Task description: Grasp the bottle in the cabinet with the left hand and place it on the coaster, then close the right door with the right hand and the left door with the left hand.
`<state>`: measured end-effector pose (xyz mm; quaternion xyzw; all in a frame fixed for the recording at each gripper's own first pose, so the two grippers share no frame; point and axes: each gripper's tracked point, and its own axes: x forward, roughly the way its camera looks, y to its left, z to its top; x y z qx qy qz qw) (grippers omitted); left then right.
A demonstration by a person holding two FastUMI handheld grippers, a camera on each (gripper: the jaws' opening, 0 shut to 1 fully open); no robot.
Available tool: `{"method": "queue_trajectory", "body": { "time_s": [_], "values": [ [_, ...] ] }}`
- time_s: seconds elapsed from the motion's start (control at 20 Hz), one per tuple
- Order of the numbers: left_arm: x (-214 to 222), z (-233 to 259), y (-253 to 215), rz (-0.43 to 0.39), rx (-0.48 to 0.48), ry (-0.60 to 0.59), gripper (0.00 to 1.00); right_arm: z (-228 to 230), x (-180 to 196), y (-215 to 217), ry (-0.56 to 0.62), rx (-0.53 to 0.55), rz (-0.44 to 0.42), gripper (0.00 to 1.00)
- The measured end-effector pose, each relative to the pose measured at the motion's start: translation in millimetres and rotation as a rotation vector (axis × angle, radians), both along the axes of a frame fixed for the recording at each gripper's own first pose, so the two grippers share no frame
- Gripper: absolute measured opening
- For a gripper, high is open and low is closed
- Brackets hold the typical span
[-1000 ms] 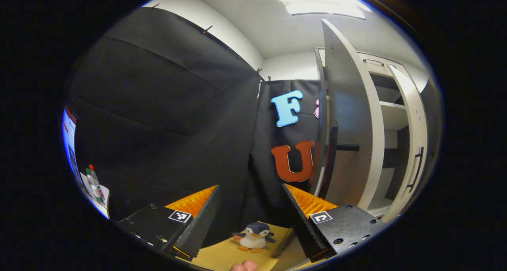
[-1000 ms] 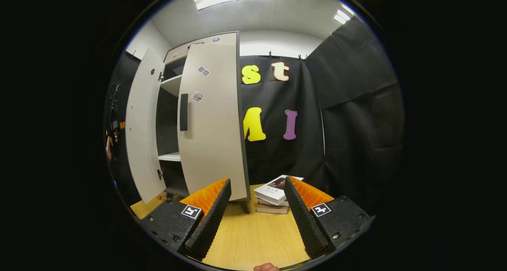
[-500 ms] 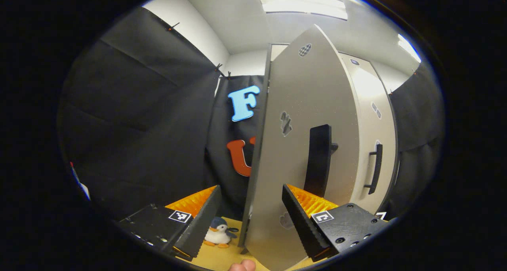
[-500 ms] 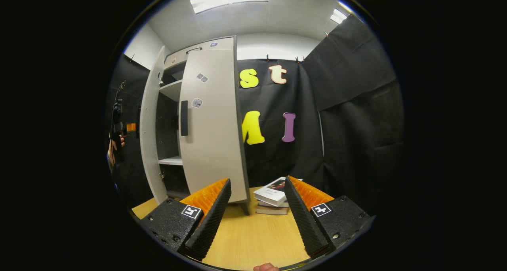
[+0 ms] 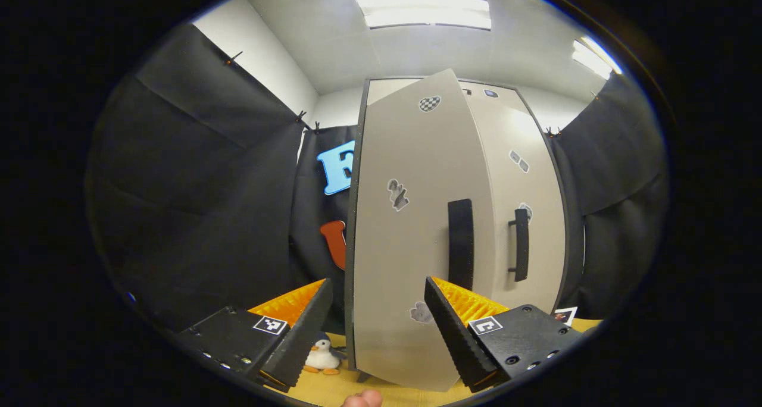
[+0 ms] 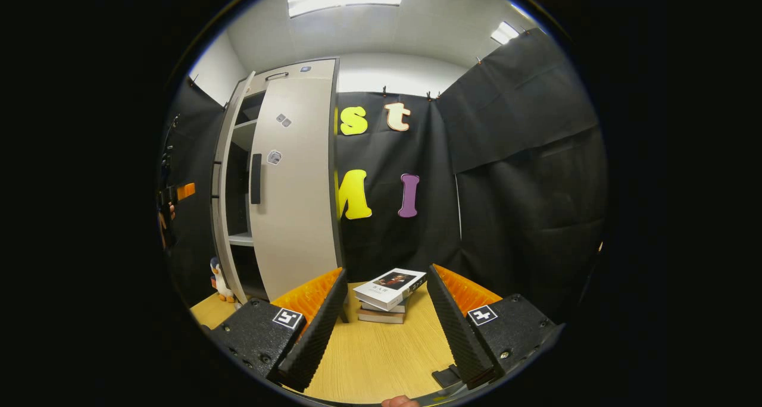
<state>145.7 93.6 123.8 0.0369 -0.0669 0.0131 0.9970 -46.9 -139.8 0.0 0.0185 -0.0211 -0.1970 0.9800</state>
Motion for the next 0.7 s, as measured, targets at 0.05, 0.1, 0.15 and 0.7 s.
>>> {"method": "queue_trajectory", "body": {
  "time_s": [0.05,0.1,0.15,0.7],
  "values": [
    [-2.7,-3.3,-4.4,-0.011,-0.012,0.008,0.99,-1.2,4.1,3.6,0.002,0.003,0.010,0.83],
    [-7.0,-5.5,-10.2,-0.027,-0.028,0.016,0.99,-2.7,8.3,6.9,0.006,0.003,0.019,0.83],
    [-11.4,-8.4,-16.9,-0.047,-0.048,0.016,0.99,-5.2,9.5,8.2,0.008,0.002,0.019,0.83],
    [-69.4,-81.1,-38.8,-0.020,-0.144,0.051,0.99,-19.4,29.1,24.5,0.052,0.034,0.071,0.83]
  ]
}}
